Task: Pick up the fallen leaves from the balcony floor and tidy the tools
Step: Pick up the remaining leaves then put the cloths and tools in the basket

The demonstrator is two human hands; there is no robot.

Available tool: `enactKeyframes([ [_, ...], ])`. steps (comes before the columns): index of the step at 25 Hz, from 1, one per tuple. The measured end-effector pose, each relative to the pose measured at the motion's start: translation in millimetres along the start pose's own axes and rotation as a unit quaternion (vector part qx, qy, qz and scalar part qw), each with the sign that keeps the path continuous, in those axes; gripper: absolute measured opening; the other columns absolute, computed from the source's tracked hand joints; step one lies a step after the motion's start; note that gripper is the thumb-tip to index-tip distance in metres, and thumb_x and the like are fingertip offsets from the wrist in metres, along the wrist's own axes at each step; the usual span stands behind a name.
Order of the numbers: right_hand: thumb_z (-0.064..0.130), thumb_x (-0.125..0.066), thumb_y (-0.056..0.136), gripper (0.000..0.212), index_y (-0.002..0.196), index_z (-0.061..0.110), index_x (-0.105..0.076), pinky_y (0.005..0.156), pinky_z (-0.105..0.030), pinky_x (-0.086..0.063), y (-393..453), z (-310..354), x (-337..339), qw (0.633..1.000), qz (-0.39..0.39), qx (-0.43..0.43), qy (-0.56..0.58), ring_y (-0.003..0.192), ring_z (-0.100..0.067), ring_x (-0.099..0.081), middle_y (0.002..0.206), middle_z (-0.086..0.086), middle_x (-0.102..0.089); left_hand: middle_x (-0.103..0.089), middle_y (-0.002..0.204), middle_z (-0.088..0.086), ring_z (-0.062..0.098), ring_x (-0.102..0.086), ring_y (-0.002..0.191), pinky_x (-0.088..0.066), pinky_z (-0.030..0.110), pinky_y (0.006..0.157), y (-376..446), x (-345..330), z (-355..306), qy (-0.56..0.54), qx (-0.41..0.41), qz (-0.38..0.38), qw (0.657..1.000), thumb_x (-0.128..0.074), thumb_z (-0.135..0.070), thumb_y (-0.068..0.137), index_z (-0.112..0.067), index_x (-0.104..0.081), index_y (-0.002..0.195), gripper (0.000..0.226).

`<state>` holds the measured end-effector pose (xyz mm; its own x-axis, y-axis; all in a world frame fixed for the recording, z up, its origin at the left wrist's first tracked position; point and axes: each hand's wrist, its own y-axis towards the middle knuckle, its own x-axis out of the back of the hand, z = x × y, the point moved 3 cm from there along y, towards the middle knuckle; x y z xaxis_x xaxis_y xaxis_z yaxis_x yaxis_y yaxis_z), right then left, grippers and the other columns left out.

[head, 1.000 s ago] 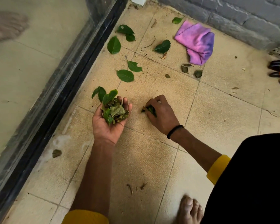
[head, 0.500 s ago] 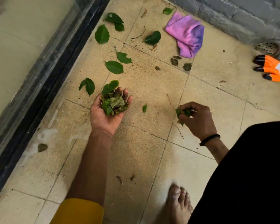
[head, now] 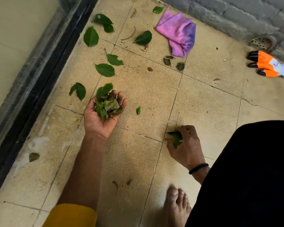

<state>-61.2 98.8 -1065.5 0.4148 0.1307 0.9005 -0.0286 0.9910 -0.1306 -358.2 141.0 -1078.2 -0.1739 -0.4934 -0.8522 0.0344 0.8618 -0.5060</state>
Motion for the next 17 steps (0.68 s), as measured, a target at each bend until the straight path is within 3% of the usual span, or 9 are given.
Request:
enactKeyframes([
  [2, 0.029, -0.080, 0.080, 0.029, 0.100, 0.010, -0.071, 0.074, -0.026, -0.052, 2, -4, -4, 1.000, -0.026, 0.000, 0.008, 0.082, -0.020, -0.059, 0.107, -0.009, -0.056, -0.068, 0.110, 0.015, 0.033, -0.062, 0.113, -0.046, 0.050, 0.108, 2, 1, 2, -0.001, 0.002, 0.000, 1.000, -0.040, -0.034, 0.102, -0.002, -0.069, 0.115, 0.045],
  [5, 0.004, -0.076, 0.080, 0.012, 0.091, 0.007, -0.075, 0.071, -0.029, -0.052, 8, -5, -3, 0.998, -0.055, 0.027, 0.015, 0.077, -0.023, -0.062, 0.097, -0.011, -0.060, -0.067, 0.111, 0.015, 0.033, -0.063, 0.113, -0.046, 0.050, 0.107, 2, 3, 7, 0.003, 0.004, 0.008, 1.000, -0.040, -0.033, 0.103, -0.002, -0.067, 0.118, 0.044],
  [8, 0.007, -0.077, 0.077, 0.013, 0.089, 0.010, -0.075, 0.066, -0.033, -0.054, 19, -8, 3, 0.999, -0.022, 0.039, -0.004, 0.073, -0.021, -0.063, 0.091, -0.006, -0.065, -0.067, 0.112, 0.016, 0.033, -0.062, 0.115, -0.047, 0.051, 0.106, 3, 3, 12, 0.003, 0.012, 0.005, 1.000, -0.041, -0.033, 0.103, -0.002, -0.066, 0.121, 0.044],
  [11, 0.016, -0.081, 0.075, 0.012, 0.083, 0.020, -0.074, 0.057, -0.032, -0.055, 37, -18, 20, 0.994, 0.020, -0.076, 0.072, 0.062, -0.018, -0.066, 0.074, 0.003, -0.072, -0.066, 0.113, 0.018, 0.033, -0.062, 0.115, -0.048, 0.051, 0.104, 4, 3, 14, 0.001, 0.016, -0.004, 1.000, -0.044, -0.034, 0.102, -0.001, -0.063, 0.124, 0.043],
  [14, 0.005, -0.079, 0.080, 0.012, 0.088, 0.004, -0.070, 0.043, -0.027, -0.043, 56, -18, 33, 0.917, 0.042, -0.243, 0.313, 0.050, -0.023, -0.058, 0.073, -0.017, -0.073, -0.067, 0.112, 0.018, 0.033, -0.063, 0.113, -0.049, 0.051, 0.103, 2, 3, 11, -0.001, 0.014, -0.008, 1.000, -0.043, -0.034, 0.102, -0.001, -0.063, 0.125, 0.044],
  [15, 0.003, -0.078, 0.082, 0.018, 0.093, -0.003, -0.067, 0.041, -0.024, -0.039, 61, -12, 35, 0.887, 0.049, -0.260, 0.377, 0.049, -0.021, -0.055, 0.078, -0.025, -0.071, -0.067, 0.112, 0.018, 0.033, -0.063, 0.113, -0.049, 0.052, 0.103, 2, 4, 10, -0.003, 0.011, -0.010, 1.000, -0.044, -0.034, 0.102, -0.001, -0.062, 0.126, 0.044],
  [17, 0.003, -0.078, 0.082, 0.028, 0.106, -0.002, -0.063, 0.043, -0.020, -0.040, 70, 3, 39, 0.846, 0.083, -0.260, 0.458, 0.052, -0.019, -0.056, 0.089, -0.030, -0.070, -0.066, 0.112, 0.018, 0.034, -0.063, 0.113, -0.049, 0.052, 0.102, 0, 6, 7, -0.007, 0.008, -0.014, 1.000, -0.044, -0.033, 0.102, -0.002, -0.061, 0.127, 0.044],
])
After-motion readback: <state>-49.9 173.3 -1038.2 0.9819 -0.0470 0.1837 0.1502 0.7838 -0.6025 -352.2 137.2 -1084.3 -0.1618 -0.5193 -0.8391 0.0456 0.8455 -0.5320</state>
